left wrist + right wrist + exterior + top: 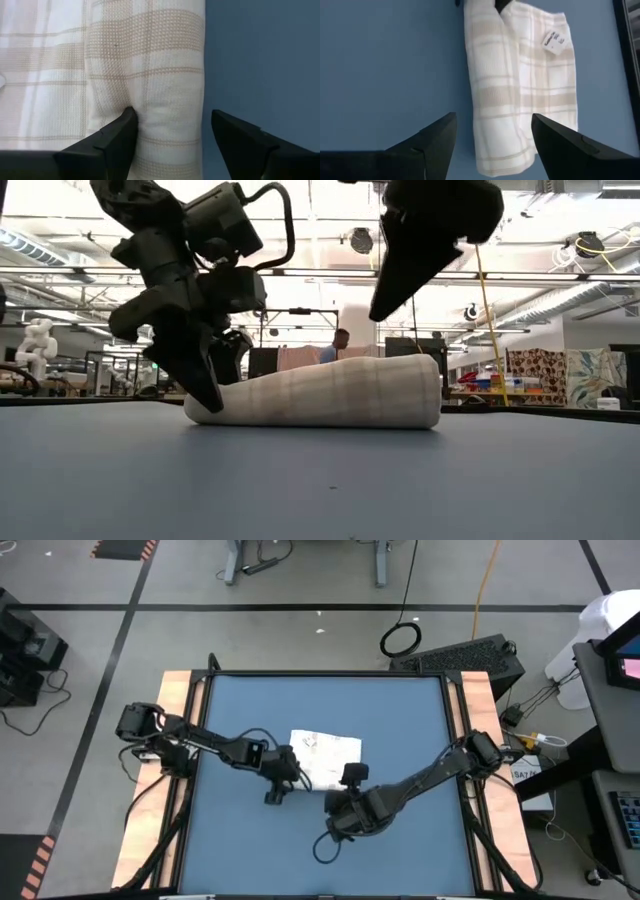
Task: Roll towel into tight, uniform cylinder
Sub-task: Roll the white towel
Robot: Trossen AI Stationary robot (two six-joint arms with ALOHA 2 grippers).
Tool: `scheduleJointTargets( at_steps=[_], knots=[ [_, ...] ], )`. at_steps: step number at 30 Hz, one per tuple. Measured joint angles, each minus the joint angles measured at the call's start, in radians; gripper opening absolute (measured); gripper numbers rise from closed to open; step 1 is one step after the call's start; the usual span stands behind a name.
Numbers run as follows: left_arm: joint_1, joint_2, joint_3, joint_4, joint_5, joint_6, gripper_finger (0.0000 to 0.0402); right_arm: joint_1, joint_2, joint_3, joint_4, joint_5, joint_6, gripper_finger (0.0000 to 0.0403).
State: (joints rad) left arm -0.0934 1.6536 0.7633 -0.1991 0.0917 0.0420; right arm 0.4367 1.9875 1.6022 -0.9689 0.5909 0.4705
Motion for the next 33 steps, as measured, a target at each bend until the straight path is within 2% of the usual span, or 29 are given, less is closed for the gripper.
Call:
scheduleJointTargets(
  at_steps=[7,11,17,24,27,33],
  knots=[
    [0.067,-0.014,-0.001,-0.017,0.115,-0.002,0.0256,-0.023,-0.001,-0.093,0.073,-0.001,0.052,0.0249],
    [0.090,-0.014,-0.001,-0.019,0.125,-0.001,0.0256,-0.046,-0.001,-0.159,0.166,-0.025,0.048,0.0249],
    [0.093,-0.014,-0.001,-0.019,0.117,0.011,0.0256,-0.106,-0.001,-0.229,0.225,-0.115,0.032,0.0249],
    [0.093,-0.015,0.039,-0.039,0.086,0.016,0.0256,-0.213,-0.003,-0.270,0.275,-0.290,-0.021,0.0249],
    [0.084,-0.029,0.070,-0.069,0.044,0.016,0.0256,-0.259,-0.004,-0.270,0.282,-0.376,-0.048,0.0249],
    [0.034,-0.120,0.116,-0.221,-0.210,-0.002,0.0256,-0.334,-0.006,-0.270,0.288,-0.529,-0.092,0.0249]
  ],
)
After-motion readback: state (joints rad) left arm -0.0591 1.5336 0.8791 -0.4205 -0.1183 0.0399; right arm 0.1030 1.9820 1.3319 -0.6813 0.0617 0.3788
